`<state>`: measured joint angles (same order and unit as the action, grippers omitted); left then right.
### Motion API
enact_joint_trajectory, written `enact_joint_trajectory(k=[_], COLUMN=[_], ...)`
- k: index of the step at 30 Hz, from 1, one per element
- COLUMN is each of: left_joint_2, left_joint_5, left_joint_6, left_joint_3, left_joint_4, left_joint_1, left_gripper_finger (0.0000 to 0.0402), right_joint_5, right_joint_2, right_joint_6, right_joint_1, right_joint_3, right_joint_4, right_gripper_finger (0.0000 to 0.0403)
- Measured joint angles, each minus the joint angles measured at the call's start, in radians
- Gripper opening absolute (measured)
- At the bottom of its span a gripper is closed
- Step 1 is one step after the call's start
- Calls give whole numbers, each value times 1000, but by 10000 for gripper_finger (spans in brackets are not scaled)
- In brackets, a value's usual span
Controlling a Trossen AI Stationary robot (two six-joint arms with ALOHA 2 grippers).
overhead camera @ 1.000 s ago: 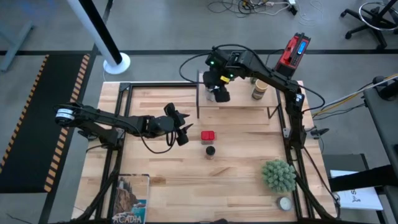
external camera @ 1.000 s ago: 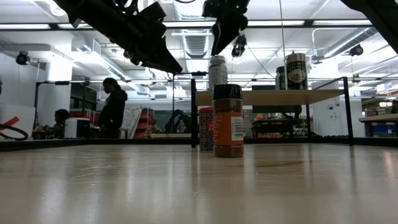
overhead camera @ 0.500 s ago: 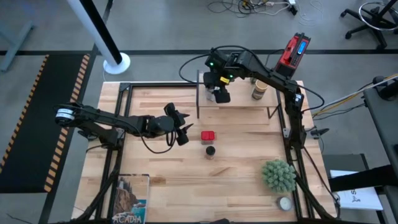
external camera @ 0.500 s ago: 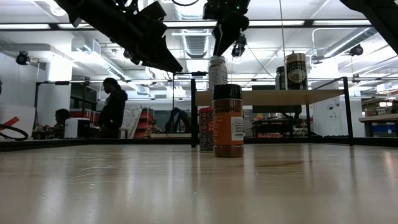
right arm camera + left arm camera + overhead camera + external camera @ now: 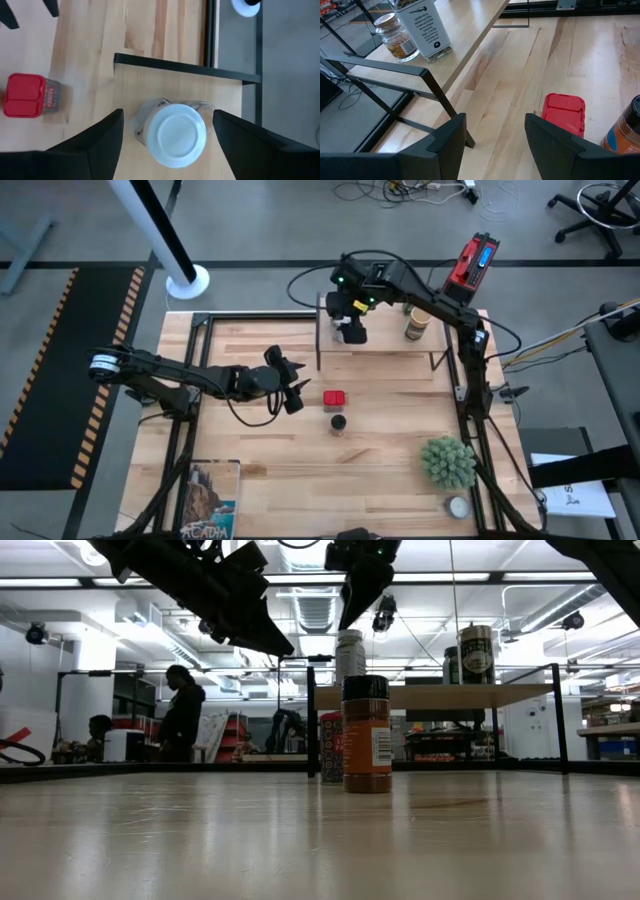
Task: Shelf spices
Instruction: Adjust the white seasoning bottle on the shelf
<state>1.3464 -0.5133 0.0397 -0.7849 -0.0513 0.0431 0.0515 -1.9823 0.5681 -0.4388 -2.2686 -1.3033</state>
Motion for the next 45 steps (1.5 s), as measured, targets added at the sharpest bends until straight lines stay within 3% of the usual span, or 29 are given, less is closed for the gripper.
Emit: enact_joint_trajectory(k=[19,33,37,45], left_joint_2=[0,0,0,0], left_joint_5=[2,2,2,2], left_joint_6=[0,0,0,0], left_joint_3=[0,0,0,0], left_joint_4=[1,1,1,0], left_joint_1=[0,0,0,0], left_gripper_finger=[192,192,192,192], right_joint_5=[27,22,-22,-33], right_joint_2=[0,0,2,2], right_joint_6=[8,-16,-61,-211], right_joint_1=[-18,-20,-19,-17], right_joint_3=[55,55,55,55], right_joint_4=[6,6,7,8], right_gripper_finger=[269,192,171,164])
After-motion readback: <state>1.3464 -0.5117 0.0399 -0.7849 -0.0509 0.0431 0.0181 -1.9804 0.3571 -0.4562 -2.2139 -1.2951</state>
